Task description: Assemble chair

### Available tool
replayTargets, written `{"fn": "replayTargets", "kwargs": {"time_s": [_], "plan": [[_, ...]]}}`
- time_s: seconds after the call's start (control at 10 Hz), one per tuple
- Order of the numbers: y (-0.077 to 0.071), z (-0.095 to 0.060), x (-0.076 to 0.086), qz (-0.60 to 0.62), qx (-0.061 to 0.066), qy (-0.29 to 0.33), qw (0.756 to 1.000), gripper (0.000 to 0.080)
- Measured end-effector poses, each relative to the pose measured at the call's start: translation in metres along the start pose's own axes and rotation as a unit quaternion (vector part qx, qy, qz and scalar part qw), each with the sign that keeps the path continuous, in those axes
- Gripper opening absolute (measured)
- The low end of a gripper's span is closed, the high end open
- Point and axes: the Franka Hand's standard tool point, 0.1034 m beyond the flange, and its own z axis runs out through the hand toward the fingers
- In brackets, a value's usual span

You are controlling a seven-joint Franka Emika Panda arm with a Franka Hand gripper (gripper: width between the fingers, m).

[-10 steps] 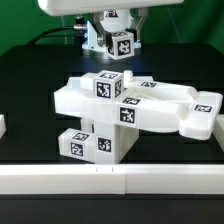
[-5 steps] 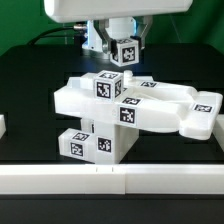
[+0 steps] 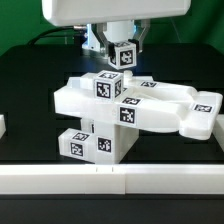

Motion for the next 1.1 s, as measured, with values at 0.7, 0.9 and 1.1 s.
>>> {"fn": "replayTargets", "kwargs": {"time_s": [0.7, 0.9, 1.1], "plan": [[-0.006, 0.0086, -0.0038, 0.002, -0.001, 0.0, 1.0, 0.0288], [-0.0062, 0.0088, -0.0038, 0.002, -0.002, 0.001, 1.0, 0.0288], [-0.0131, 0.0119, -0.0095, 0.001, -0.004, 0.005, 1.0, 0.0288]]}}
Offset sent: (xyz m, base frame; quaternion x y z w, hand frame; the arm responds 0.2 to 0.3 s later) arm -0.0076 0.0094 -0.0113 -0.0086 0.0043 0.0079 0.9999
